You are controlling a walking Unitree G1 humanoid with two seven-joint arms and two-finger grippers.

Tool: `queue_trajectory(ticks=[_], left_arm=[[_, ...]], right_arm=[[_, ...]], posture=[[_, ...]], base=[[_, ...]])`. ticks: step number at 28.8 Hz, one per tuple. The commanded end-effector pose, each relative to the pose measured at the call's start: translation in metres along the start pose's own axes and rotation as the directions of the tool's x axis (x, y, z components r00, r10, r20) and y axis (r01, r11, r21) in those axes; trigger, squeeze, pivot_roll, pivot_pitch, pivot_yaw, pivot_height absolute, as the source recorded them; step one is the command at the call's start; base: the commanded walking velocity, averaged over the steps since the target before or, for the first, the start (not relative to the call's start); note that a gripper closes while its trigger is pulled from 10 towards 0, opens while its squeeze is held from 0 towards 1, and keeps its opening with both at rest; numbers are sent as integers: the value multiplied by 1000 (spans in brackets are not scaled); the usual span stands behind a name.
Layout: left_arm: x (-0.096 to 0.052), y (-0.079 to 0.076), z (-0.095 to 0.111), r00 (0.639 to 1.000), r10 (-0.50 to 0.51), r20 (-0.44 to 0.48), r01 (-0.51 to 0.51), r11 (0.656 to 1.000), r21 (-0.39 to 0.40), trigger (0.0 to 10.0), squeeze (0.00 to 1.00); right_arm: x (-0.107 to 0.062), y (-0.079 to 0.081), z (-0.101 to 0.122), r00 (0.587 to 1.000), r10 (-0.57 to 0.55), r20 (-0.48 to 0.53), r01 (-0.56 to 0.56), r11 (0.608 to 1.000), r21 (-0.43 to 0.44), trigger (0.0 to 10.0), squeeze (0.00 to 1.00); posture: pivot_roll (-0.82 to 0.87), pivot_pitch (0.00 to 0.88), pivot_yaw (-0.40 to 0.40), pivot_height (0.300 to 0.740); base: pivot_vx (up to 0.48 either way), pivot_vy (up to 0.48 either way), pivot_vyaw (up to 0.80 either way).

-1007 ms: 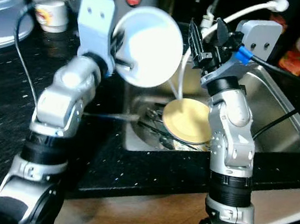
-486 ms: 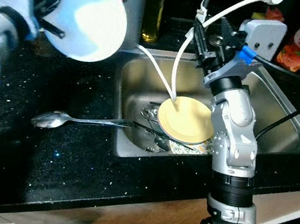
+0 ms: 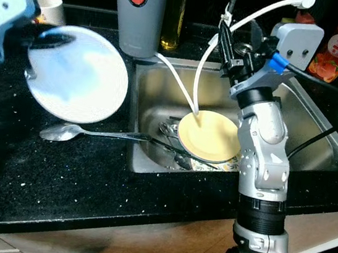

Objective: Kitchen organization

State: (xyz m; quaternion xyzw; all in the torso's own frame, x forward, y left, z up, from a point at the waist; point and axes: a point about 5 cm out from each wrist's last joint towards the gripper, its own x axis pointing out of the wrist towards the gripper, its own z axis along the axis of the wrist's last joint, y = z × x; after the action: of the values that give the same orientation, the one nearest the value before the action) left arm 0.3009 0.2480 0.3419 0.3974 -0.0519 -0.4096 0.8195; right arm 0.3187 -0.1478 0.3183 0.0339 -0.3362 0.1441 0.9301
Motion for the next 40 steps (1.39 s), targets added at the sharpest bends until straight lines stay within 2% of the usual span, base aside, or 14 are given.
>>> queue_trajectory(ticks=[1,3,8,10,11,14,15,19,20,23,31,35,38,40], left_arm=[[-7,-13,-1,985,-170,17,169,985,19,10000,0],[-5,-20,-3,974,-225,16,224,974,37,10000,0],[-1,-23,-8,969,-246,-18,247,966,77,10000,0],[16,-35,-7,963,-268,14,265,958,104,10000,0],[16,-35,-7,963,-268,14,265,958,104,10000,0],[35,-43,0,965,-252,77,243,963,119,10000,0],[44,-40,3,973,-203,110,190,974,122,10000,0],[55,-28,8,983,-91,157,73,990,119,10000,0],[58,-15,18,976,-11,216,-12,994,107,10000,0],[58,-12,21,972,7,235,-33,994,106,10000,0],[43,25,33,943,228,241,-262,958,118,10000,0],[38,27,42,937,190,292,-222,972,80,10000,0],[33,13,48,938,29,345,-42,999,30,10000,0],[31,-4,50,920,-112,377,111,994,24,10000,0]], right_arm=[[-4,-3,1,1000,-14,7,14,1000,-12,10000,0],[-4,-3,1,1000,-16,6,16,1000,-12,10000,0],[-4,-3,1,1000,-15,7,15,1000,-13,10000,0],[-4,-4,2,1000,-16,9,17,1000,-14,10000,0],[-4,-4,2,1000,-16,9,17,1000,-14,10000,0],[-4,-4,2,1000,-18,9,18,1000,-16,10000,0],[-4,-4,3,1000,-18,10,18,1000,-17,10000,0],[-4,-5,4,1000,-18,13,18,1000,-20,10000,0],[-4,-6,6,1000,-22,15,23,999,-27,10000,0],[-5,-7,6,1000,-24,16,25,999,-30,10000,0],[-7,-6,6,999,-30,17,30,999,-27,10000,0],[-6,-6,7,999,-29,19,30,999,-27,10000,0],[-6,-6,7,999,-28,18,28,999,-28,10000,0],[-6,-6,7,999,-27,17,28,999,-27,10000,0]], posture=[[139,26,-62,740],[139,26,-62,740],[133,27,-62,740],[129,28,-63,740],[129,28,-63,740],[121,27,-65,740],[121,27,-65,740],[110,26,-64,740],[106,25,-61,740],[106,25,-61,740],[110,27,-55,740],[110,27,-55,740],[111,30,-58,740],[111,30,-58,740]], base=[[0,0,0],[0,0,0],[0,0,0],[0,0,0],[0,0,0],[0,0,0],[0,0,0],[0,0,0],[0,0,0],[0,0,0],[0,0,0],[0,0,0],[0,0,0],[0,0,0]])
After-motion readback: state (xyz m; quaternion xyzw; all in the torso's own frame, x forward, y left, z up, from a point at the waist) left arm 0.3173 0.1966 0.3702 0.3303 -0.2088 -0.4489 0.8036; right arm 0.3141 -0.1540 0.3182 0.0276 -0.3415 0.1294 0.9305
